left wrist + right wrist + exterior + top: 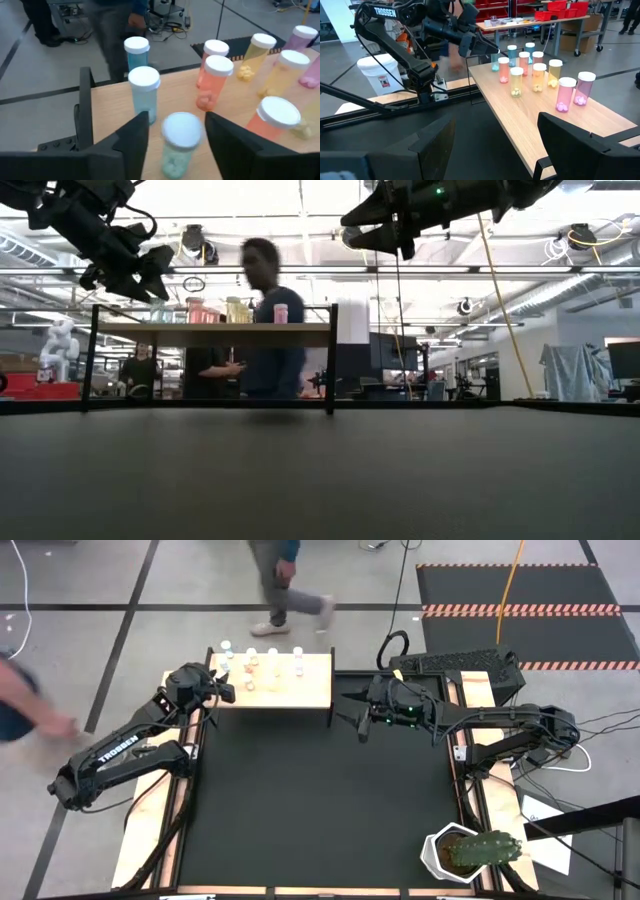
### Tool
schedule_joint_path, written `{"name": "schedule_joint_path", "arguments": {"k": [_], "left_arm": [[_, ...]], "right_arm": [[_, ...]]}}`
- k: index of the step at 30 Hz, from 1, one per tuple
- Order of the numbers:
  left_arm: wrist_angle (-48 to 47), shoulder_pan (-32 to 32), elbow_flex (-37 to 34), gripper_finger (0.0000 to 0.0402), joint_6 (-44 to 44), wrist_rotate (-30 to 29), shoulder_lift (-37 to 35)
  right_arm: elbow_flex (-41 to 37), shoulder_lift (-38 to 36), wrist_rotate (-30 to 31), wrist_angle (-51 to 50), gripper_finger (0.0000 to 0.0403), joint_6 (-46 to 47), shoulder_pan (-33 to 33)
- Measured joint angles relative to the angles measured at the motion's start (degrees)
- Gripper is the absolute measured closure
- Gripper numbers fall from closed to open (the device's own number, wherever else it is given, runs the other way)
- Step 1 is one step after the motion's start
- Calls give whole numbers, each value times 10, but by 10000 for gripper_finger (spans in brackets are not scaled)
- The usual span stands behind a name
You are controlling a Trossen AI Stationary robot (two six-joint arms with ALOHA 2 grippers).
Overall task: Pick and place medicine bottles onto shelf by color
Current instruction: Put the blue pill bottle on the shelf aligned with the blue pill bottles, then return to Home Position
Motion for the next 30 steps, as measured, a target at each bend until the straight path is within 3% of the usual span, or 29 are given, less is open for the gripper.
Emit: {"name": "schedule_joint_path", "arguments": {"k": [6,13,24,30], "left_arm": [[-3,0,0,143,5,3,0],[-10,-2,7,109,6,55,-11],[-103,-8,92,98,17,72,-45],[-118,-28,172,120,-18,196,-49]], "right_arm": [[0,0,0,0,126,0,0],[0,0,-2,0,126,0,0],[1,-11,-2,1,126,4,0],[0,-62,-26,-3,128,63,0]]}}
